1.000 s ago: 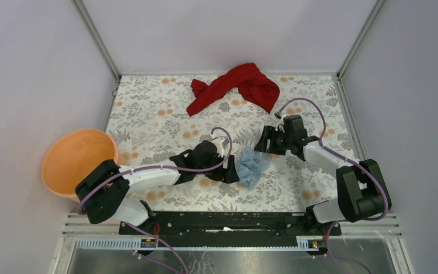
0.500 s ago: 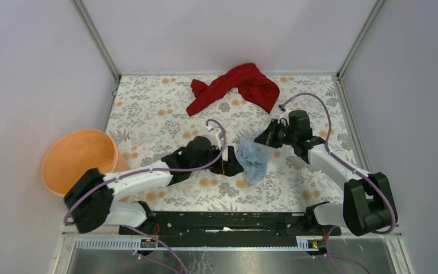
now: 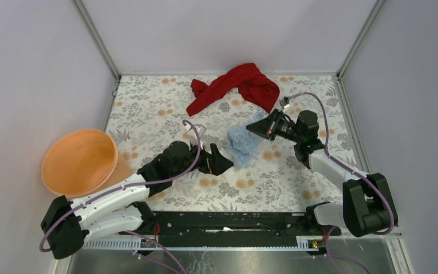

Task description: Put the trash bags into the trash bin

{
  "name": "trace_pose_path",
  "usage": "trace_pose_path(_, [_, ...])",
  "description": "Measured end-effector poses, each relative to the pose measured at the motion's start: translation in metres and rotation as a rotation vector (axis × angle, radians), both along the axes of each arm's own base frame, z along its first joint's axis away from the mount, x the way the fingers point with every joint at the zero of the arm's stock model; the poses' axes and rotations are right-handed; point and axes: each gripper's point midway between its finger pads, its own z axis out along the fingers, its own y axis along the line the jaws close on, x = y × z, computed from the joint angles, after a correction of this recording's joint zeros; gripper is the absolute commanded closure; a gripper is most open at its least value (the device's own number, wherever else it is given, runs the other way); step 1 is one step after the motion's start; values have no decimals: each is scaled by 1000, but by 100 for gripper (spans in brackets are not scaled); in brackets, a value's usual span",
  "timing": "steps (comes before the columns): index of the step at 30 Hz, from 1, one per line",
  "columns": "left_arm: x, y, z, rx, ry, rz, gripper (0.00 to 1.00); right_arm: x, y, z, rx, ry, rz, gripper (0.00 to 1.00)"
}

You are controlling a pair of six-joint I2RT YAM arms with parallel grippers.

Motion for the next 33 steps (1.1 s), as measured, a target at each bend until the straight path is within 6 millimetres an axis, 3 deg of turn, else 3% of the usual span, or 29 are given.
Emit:
trace_pose_path(4, [-2, 3, -4, 11, 10, 4, 2, -7, 5, 27, 101, -23, 48, 100])
trace_pose_path(9, [0, 6, 2, 2, -5, 20, 3, -21, 8, 43, 145, -73, 129, 100])
trace_pose_path(17, [8, 16, 21, -35, -60, 69, 1, -53, 14, 22, 85, -193, 289, 100])
trace_pose_path(23, [15, 24, 22, -36, -62, 99, 1, -68, 20, 45, 190, -240, 430, 100])
trace_pose_path(28, [19, 38, 49, -117, -97, 134, 1, -77, 25, 60, 212, -295, 506, 100])
trace_pose_path(33, [19, 33, 57, -153, -95, 88, 1, -78, 32, 50, 158, -336, 510, 100])
